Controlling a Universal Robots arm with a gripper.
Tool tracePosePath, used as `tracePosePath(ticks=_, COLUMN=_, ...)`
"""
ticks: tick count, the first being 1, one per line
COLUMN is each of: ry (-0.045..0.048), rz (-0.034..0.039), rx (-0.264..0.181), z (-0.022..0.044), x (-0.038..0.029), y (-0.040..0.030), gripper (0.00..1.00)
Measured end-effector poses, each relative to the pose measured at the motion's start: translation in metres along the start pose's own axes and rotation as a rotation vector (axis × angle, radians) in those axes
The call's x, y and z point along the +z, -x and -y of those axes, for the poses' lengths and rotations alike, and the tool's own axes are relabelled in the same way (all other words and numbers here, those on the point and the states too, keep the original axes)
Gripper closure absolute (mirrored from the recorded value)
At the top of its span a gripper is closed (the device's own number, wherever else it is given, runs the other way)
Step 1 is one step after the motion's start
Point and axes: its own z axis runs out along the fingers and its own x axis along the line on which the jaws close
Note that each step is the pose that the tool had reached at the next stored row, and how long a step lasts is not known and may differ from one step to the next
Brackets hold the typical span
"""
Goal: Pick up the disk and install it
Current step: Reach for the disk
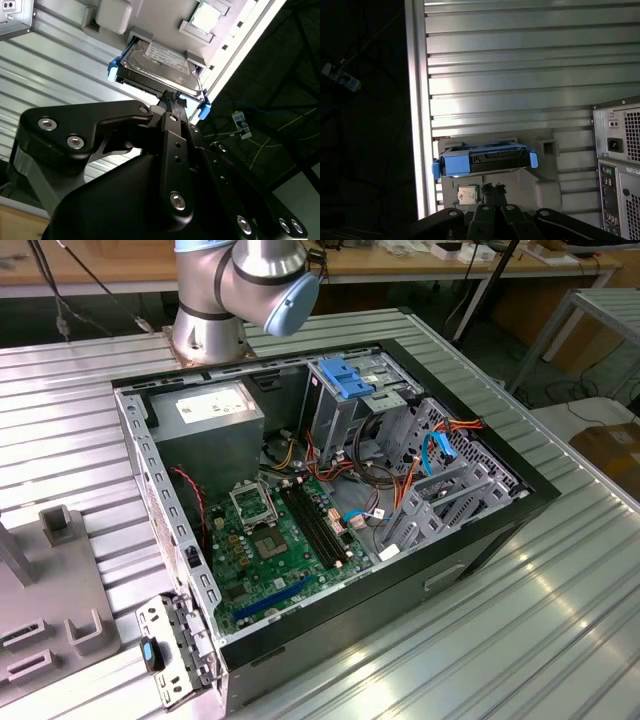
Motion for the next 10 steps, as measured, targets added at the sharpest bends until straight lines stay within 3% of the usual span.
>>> tracePosePath(ticks=7, ry=-0.0004, rz=0.0, rx=0.0, z=0.001, x=0.0001, y=-0.0136, gripper=0.89)
tracePosePath(ticks=10, ry=-0.0008, rz=-0.0002, rx=0.0, z=0.0017, x=0.0001, y=-0.0233, gripper=0.89)
